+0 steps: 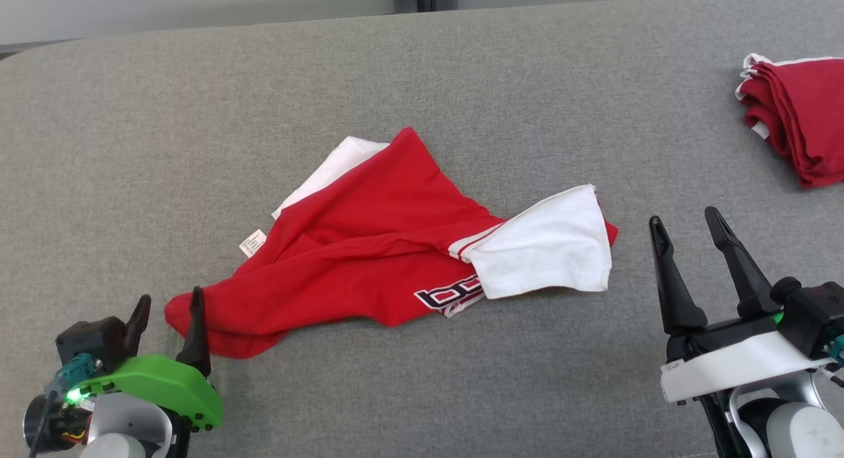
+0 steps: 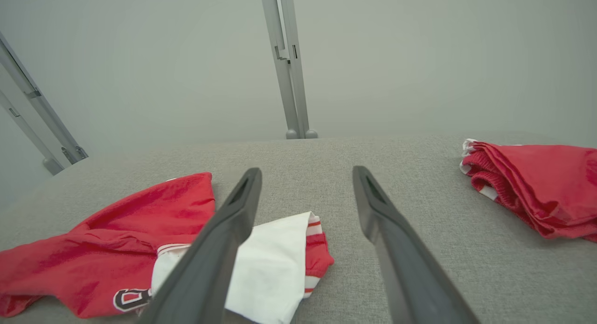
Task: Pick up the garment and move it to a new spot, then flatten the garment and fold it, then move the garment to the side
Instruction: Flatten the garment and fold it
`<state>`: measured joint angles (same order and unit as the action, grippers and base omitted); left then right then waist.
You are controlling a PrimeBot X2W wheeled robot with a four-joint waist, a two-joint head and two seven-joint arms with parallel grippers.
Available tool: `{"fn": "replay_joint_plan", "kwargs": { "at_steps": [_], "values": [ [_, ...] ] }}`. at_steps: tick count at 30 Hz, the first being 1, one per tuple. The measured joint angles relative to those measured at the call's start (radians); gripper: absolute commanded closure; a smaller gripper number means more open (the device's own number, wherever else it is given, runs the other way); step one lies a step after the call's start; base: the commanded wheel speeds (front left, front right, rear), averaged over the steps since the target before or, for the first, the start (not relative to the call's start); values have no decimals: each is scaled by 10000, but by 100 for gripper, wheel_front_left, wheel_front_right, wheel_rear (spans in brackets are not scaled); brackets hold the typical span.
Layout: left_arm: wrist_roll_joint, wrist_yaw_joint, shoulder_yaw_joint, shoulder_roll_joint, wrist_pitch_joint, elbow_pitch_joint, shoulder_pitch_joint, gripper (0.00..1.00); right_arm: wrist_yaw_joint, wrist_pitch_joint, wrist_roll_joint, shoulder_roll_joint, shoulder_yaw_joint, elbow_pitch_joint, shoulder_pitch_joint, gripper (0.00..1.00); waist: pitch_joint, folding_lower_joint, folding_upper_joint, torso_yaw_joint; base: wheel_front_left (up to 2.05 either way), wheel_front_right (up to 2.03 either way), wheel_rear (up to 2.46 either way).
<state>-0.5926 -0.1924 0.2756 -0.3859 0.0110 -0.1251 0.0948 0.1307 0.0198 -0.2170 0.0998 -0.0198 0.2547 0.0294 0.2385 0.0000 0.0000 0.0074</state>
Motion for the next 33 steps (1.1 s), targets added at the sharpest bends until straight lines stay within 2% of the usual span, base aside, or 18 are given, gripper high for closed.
{"fn": "replay_joint_plan", "kwargs": {
  "at_steps": [8,10,12,18,26,33],
  "values": [
    [-527,579,100,201,-301,-1779,565,0,0,128,-23,-2,6,-194,-150,0,375,0,0,-95,0,0,0],
    [-629,746,163,232,-420,-2274,733,71,0,132,-25,0,-10,-268,-162,0,418,0,0,-159,0,0,0],
    [-686,871,205,234,-443,-2449,807,100,0,140,-27,2,17,-316,-162,0,427,0,0,-190,0,0,0],
    [-706,1035,364,316,-259,-2788,931,100,0,-59,-52,69,-102,-662,-85,0,411,0,0,-156,0,0,0],
    [-616,1041,481,508,50,-3032,1229,100,0,-374,-516,169,-1089,-1881,-1,0,544,0,0,64,0,0,0],
    [-566,1108,575,629,282,-3242,1446,100,0,-272,-765,63,-1149,-2717,-358,0,675,0,0,220,0,0,0]
  ]
}}
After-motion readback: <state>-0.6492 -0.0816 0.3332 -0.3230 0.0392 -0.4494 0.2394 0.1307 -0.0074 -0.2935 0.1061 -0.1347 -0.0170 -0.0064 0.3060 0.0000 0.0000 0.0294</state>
